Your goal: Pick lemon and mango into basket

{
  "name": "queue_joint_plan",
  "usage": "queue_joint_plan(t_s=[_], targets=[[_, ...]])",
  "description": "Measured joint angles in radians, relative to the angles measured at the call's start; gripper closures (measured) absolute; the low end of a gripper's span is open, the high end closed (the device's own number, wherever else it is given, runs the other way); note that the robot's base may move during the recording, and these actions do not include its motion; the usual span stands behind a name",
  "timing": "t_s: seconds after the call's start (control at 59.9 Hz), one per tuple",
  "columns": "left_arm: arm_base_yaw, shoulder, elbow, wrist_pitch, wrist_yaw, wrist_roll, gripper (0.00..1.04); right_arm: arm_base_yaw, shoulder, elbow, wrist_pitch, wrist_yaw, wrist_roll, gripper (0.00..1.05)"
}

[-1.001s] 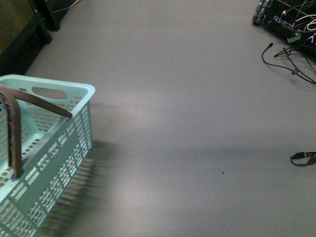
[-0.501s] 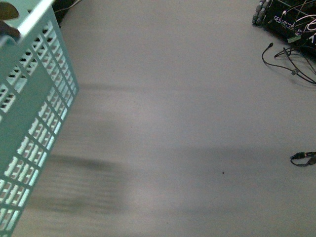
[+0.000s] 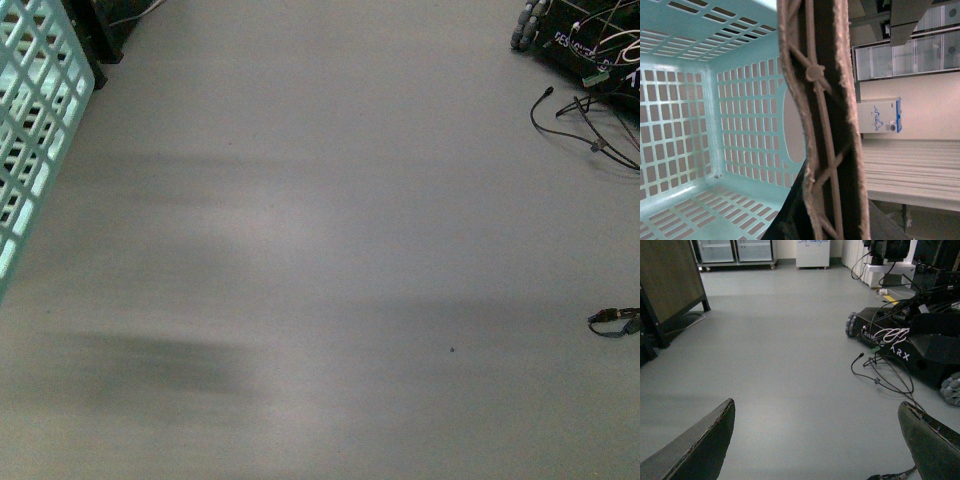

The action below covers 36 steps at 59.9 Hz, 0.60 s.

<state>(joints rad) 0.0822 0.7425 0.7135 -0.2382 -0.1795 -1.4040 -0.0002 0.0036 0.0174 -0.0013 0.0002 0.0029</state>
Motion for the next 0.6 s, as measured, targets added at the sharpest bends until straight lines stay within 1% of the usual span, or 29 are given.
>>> queue_joint_plan(t_s=[0.601], targets=[[0.0, 0.002, 0.0, 0.0, 0.0, 0.004, 0.99, 0.0, 0.0, 0.0, 0.0, 0.0, 0.0, 0.09]])
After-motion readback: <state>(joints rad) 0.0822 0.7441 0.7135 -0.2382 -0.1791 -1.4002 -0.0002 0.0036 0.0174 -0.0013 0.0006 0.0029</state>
